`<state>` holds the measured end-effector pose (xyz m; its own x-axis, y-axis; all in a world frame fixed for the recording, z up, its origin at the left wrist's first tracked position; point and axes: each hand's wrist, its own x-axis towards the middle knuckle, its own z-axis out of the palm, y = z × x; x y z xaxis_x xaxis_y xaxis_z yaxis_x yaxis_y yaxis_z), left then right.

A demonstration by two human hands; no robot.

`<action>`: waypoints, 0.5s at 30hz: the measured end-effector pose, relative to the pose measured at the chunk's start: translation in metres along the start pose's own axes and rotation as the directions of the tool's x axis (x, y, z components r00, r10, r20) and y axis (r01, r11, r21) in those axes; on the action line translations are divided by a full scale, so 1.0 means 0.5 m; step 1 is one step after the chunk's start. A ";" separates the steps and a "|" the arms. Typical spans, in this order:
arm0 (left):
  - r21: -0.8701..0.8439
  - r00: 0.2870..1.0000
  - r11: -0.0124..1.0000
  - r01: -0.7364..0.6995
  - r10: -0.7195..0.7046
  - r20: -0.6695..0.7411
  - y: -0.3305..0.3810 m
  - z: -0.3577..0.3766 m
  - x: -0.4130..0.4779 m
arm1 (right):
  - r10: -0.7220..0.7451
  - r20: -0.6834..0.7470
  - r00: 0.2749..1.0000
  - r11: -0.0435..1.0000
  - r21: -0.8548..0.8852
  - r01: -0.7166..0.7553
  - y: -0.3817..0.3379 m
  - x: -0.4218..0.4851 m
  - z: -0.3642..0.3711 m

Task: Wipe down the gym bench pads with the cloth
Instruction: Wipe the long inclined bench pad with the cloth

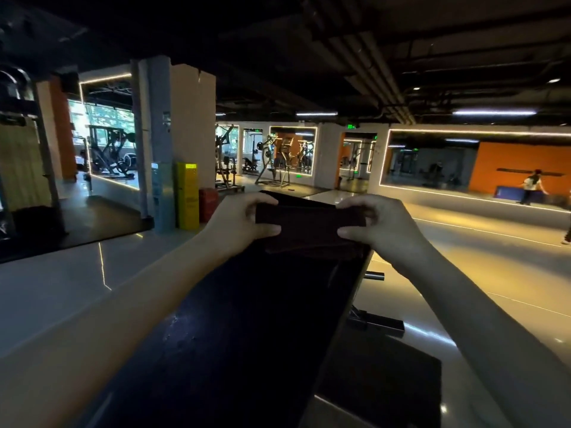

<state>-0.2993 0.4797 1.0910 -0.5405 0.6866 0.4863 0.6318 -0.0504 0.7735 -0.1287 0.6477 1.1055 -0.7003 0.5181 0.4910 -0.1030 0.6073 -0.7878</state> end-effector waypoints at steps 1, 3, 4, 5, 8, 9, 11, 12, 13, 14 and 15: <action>0.105 0.997 0.992 -0.069 0.072 -0.022 0.002 0.001 -0.003 | -0.051 -0.037 0.998 0.989 -0.142 0.045 -0.008 -0.004 0.008; 0.199 0.982 0.966 -0.166 0.180 -0.053 0.004 0.004 -0.003 | -0.146 -0.090 0.985 0.923 -0.371 0.103 -0.024 -0.012 0.019; 0.210 0.975 0.958 -0.195 0.212 -0.064 0.004 0.005 -0.002 | -0.187 -0.108 0.976 0.890 -0.439 0.122 -0.030 -0.016 0.020; 0.215 0.971 0.954 -0.209 0.228 -0.066 -0.001 0.003 0.002 | -0.211 -0.120 0.970 0.875 -0.465 0.132 -0.035 -0.019 0.017; 0.076 0.992 0.989 -0.127 0.124 0.037 -0.005 -0.005 0.014 | -0.078 -0.106 0.991 0.949 -0.311 0.041 -0.048 -0.033 0.002; 0.006 0.991 0.997 -0.076 0.075 0.113 -0.002 -0.006 0.016 | 0.014 -0.087 0.996 0.981 -0.189 -0.030 -0.051 -0.038 -0.001; -0.073 0.963 0.997 -0.021 0.040 0.265 0.004 -0.006 0.025 | 0.161 -0.064 0.985 0.987 0.028 -0.159 -0.049 -0.044 -0.007; -0.089 0.945 0.996 -0.017 0.045 0.324 0.007 -0.004 0.032 | 0.217 -0.051 0.975 0.973 0.096 -0.211 -0.043 -0.046 -0.010; -0.094 0.927 0.996 -0.014 0.048 0.372 0.010 0.000 0.038 | 0.266 -0.033 0.963 0.955 0.144 -0.259 -0.039 -0.050 -0.015; -0.072 0.908 0.997 -0.006 0.036 0.417 0.012 0.003 0.045 | 0.305 -0.017 0.952 0.940 0.166 -0.298 -0.032 -0.050 -0.022; -0.031 0.887 0.999 0.007 0.009 0.461 0.013 0.008 0.053 | 0.334 -0.021 0.942 0.931 0.161 -0.327 -0.026 -0.047 -0.030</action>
<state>-0.3075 0.5007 1.1072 -0.2179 0.9432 0.2507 0.6104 -0.0687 0.7891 -0.1003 0.6366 1.1097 -0.6797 0.7037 0.2072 0.0193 0.2996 -0.9539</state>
